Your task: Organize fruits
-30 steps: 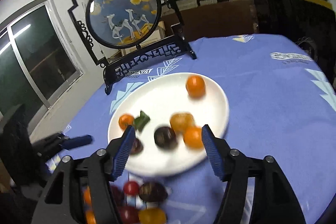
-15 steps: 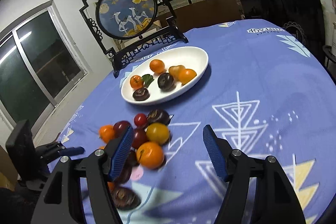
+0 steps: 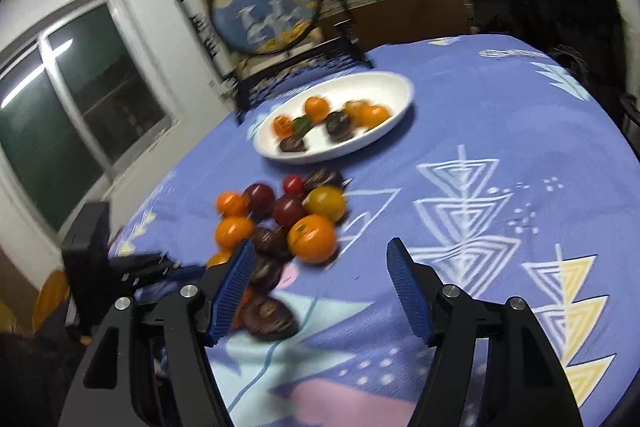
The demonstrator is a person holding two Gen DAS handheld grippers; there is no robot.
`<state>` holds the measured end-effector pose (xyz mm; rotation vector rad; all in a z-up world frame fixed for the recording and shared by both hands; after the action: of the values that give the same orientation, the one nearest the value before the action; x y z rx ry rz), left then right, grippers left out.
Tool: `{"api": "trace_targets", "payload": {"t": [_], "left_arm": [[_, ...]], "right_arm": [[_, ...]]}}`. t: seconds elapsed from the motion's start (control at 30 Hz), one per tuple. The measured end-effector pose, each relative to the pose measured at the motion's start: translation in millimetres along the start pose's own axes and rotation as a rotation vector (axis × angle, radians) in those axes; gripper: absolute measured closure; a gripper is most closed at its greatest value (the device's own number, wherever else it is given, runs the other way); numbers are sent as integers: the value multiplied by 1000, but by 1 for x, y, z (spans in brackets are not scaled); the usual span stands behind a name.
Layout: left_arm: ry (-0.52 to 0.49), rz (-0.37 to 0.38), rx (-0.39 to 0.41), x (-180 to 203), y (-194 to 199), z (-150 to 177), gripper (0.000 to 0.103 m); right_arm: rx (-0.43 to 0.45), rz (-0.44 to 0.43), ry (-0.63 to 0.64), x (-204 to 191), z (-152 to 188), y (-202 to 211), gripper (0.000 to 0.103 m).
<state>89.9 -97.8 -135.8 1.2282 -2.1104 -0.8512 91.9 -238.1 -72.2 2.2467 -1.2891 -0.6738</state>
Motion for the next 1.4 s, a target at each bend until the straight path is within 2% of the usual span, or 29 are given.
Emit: {"api": "trace_targets", "payload": {"t": [0.07, 0.27, 0.43, 0.6, 0.73, 0.83, 0.87, 0.9, 1.0, 1.03, 1.07, 1.1, 1.33, 1.4], "left_arm": [[27, 11, 8, -3, 3, -1, 72], [69, 48, 102, -14, 41, -11, 76], [119, 53, 150, -31, 66, -18, 79], [123, 33, 62, -37, 48, 0, 79], [75, 38, 76, -30, 52, 4, 79], [65, 34, 66, -33, 53, 6, 79], [63, 33, 67, -34, 55, 7, 79], [61, 27, 68, -35, 57, 7, 79], [61, 13, 75, -40, 61, 8, 76], [60, 9, 80, -42, 63, 8, 72], [56, -2, 89, -44, 64, 8, 62], [54, -8, 94, -45, 64, 7, 59], [48, 4, 58, -36, 29, 3, 58], [49, -10, 42, -34, 20, 3, 67]], "right_arm": [[-37, -38, 62, -21, 8, -4, 31], [-89, -147, 244, -85, 19, -16, 31], [-142, -140, 375, -118, 23, -38, 31], [-227, -100, 425, -128, 31, -62, 31], [-243, -97, 412, -126, 33, -70, 33], [-254, -109, 396, -125, 35, -78, 41], [-247, -104, 392, -124, 35, -80, 53], [-247, -109, 371, -121, 35, -81, 57], [-222, -144, 298, -114, 29, -77, 58], [-201, -151, 279, -111, 25, -71, 58], [-183, -163, 262, -108, 22, -65, 58], [-167, -177, 245, -106, 20, -60, 58], [-130, -166, 182, -87, 15, -44, 58], [-126, -161, 180, -84, 17, -40, 58]]}}
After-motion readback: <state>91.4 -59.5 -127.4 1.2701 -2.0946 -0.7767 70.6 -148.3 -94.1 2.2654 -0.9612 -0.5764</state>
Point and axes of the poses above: each gripper's, at about its wrist camera, not at the fingertips, and y roughly against the way its jaws point, x to its right, z to its underside, the point moved 10 cm from there along -y, roughly the way its jaws point, and after that the axes turned 11 degrees about y, right-handed, at the moved point
